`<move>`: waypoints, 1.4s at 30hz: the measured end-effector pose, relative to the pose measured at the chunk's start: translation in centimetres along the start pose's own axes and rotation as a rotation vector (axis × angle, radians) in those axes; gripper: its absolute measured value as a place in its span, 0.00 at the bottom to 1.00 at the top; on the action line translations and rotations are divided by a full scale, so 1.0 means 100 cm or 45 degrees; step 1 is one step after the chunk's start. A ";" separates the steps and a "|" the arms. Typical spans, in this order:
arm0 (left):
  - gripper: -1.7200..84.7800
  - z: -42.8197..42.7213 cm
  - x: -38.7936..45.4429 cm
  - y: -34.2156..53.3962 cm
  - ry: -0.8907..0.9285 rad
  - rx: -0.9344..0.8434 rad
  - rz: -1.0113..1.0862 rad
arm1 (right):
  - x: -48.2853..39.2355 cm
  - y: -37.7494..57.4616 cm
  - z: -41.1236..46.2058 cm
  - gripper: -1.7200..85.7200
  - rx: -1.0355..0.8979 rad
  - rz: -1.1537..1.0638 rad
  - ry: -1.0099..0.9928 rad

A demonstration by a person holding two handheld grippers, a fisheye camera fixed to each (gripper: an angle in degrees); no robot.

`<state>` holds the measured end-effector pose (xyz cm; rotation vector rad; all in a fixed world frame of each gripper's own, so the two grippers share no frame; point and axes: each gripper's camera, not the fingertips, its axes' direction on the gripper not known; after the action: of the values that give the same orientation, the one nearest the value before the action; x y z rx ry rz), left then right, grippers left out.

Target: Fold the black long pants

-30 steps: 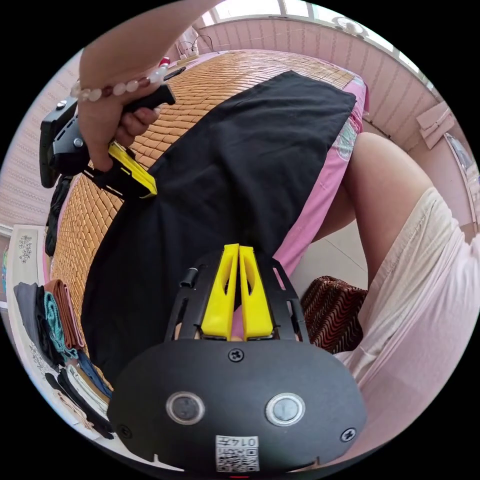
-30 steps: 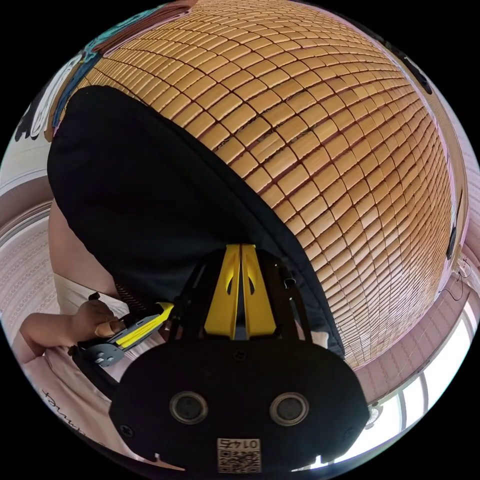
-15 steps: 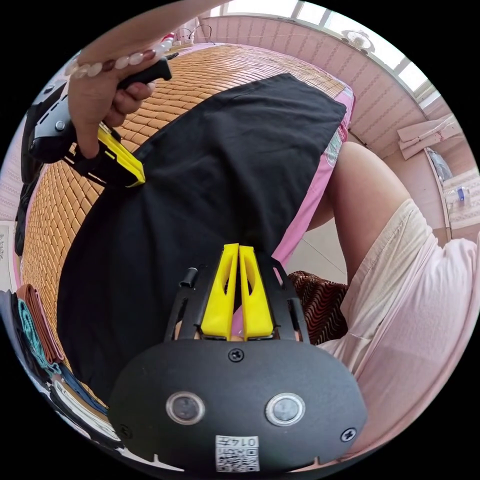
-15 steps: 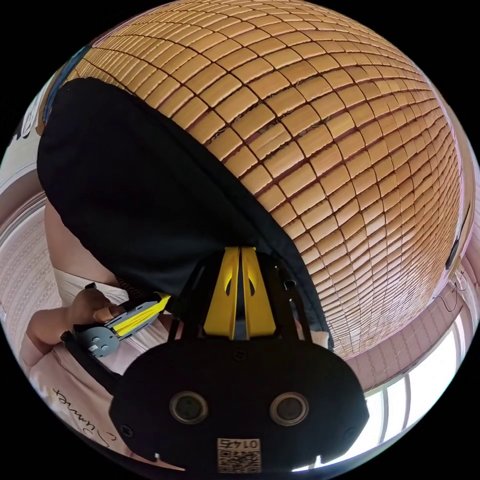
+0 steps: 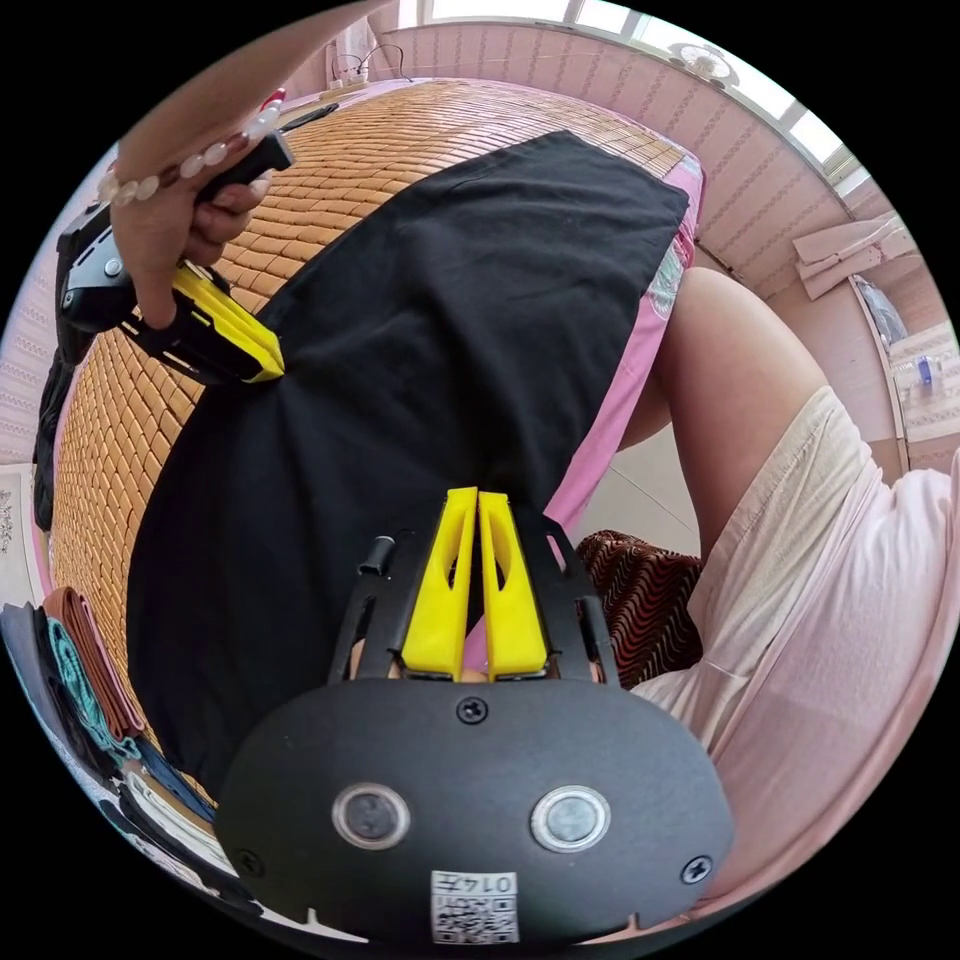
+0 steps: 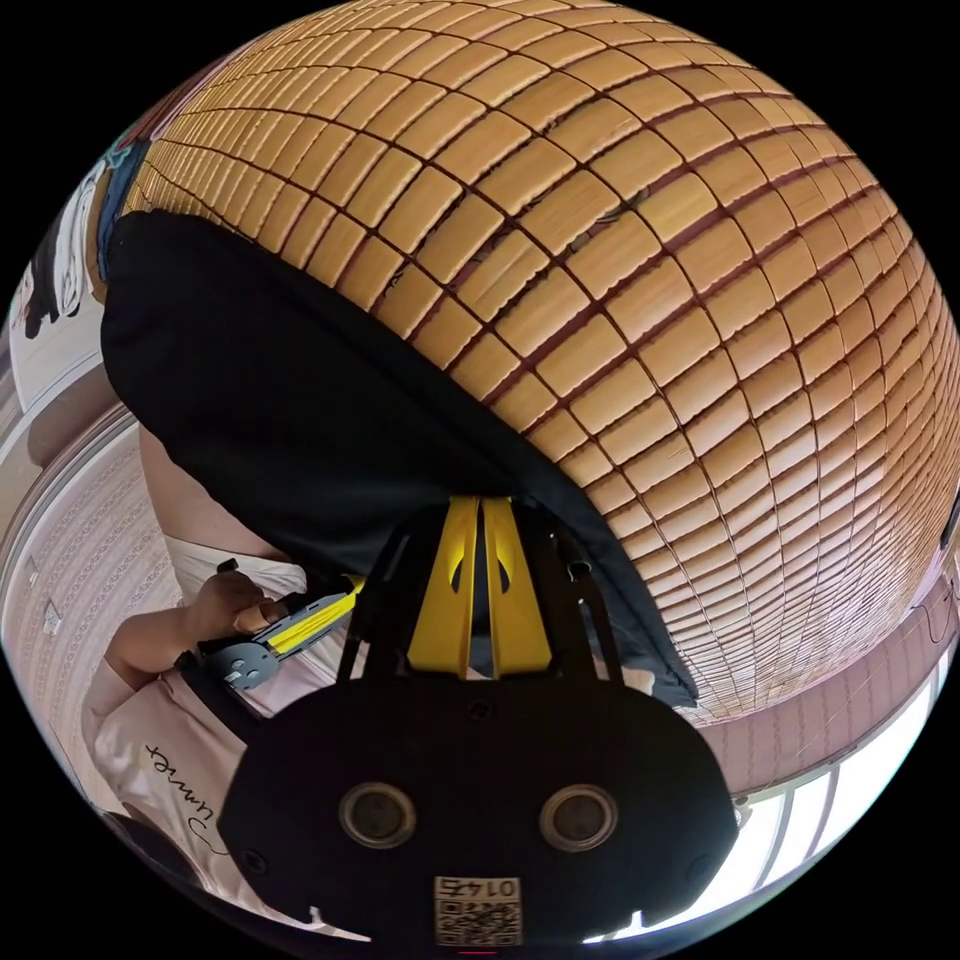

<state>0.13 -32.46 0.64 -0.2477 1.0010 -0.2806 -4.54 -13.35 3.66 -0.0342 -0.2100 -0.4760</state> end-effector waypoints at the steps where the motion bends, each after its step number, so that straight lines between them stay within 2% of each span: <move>1: 0.01 0.002 0.000 -0.004 0.011 -0.003 0.001 | 0.006 0.006 0.011 0.01 0.001 0.001 0.003; 4: 0.01 0.008 0.000 -0.015 0.028 -0.031 0.009 | 0.026 0.028 0.041 0.01 0.049 0.029 -0.051; 7: 0.01 0.013 0.015 -0.030 -0.061 -0.094 0.087 | 0.050 0.065 0.074 0.01 0.210 0.042 -0.162; 9: 0.01 0.016 0.024 -0.039 -0.119 -0.139 0.139 | 0.069 0.097 0.098 0.01 0.392 0.054 -0.288; 11: 0.01 0.020 0.030 -0.049 -0.149 -0.186 0.186 | 0.082 0.159 0.134 0.01 0.780 0.057 -0.320; 14: 0.01 0.024 0.031 -0.059 -0.139 -0.213 0.195 | 0.101 0.256 0.189 0.01 1.192 0.121 -0.444; 15: 0.01 0.025 0.031 -0.060 -0.136 -0.218 0.198 | 0.106 0.277 0.202 0.01 1.255 0.149 -0.463; 17: 0.01 0.028 0.032 -0.068 -0.130 -0.244 0.203 | 0.123 0.357 0.258 0.02 1.427 0.384 -0.374; 19: 0.01 0.030 0.032 -0.073 -0.121 -0.263 0.197 | 0.135 0.408 0.302 0.04 1.433 0.629 -0.241; 22: 0.01 0.030 0.031 -0.080 -0.112 -0.291 0.171 | 0.158 0.474 0.374 0.12 1.348 1.007 -0.133; 25: 0.01 0.022 0.035 -0.086 -0.148 -0.304 0.204 | 0.183 0.516 0.435 0.18 1.227 1.283 -0.174; 28: 0.01 0.002 0.038 -0.092 -0.195 -0.242 0.218 | 0.198 0.542 0.483 0.21 1.240 1.382 -0.248; 33: 0.01 -0.024 0.026 -0.105 -0.121 -0.041 0.113 | 0.215 0.558 0.543 0.20 1.292 1.456 -0.342; 37: 0.01 -0.013 0.019 -0.119 -0.186 -0.003 0.071 | 0.218 0.564 0.578 0.14 1.289 1.541 -0.240; 42: 0.01 0.016 0.005 -0.132 -0.149 -0.084 -0.005 | 0.219 0.565 0.607 0.09 1.207 1.558 -0.108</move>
<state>0.19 -44.91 5.46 -0.3227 0.8951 -0.2346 28.66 31.92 68.53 0.7124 -0.4307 0.8734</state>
